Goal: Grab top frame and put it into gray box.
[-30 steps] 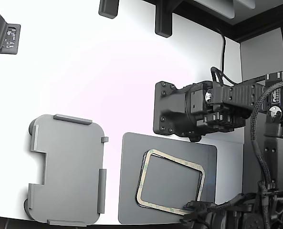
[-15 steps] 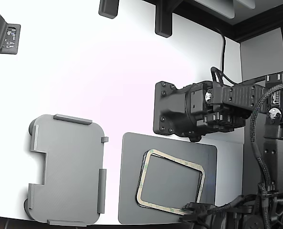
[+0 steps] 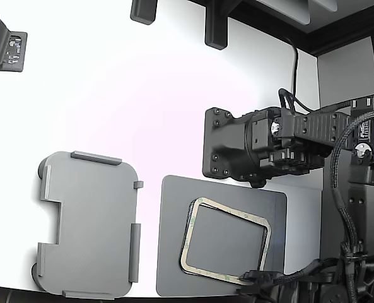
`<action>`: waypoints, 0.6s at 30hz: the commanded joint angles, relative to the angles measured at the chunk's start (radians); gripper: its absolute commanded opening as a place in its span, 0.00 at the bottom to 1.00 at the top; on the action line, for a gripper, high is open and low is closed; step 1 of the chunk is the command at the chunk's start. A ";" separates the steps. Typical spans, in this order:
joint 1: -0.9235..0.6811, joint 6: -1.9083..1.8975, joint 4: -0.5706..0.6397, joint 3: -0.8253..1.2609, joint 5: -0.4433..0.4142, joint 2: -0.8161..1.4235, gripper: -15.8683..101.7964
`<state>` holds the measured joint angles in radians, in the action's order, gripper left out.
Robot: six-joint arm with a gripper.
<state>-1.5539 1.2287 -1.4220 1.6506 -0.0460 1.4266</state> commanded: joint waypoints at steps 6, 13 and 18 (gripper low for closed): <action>0.015 -0.003 0.015 0.005 -0.002 0.026 0.49; 0.015 -0.002 0.020 0.017 -0.003 0.034 0.43; 0.015 0.000 0.031 0.028 -0.005 0.041 0.31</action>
<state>-1.5539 1.2272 -1.3975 1.6950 -0.0491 1.4358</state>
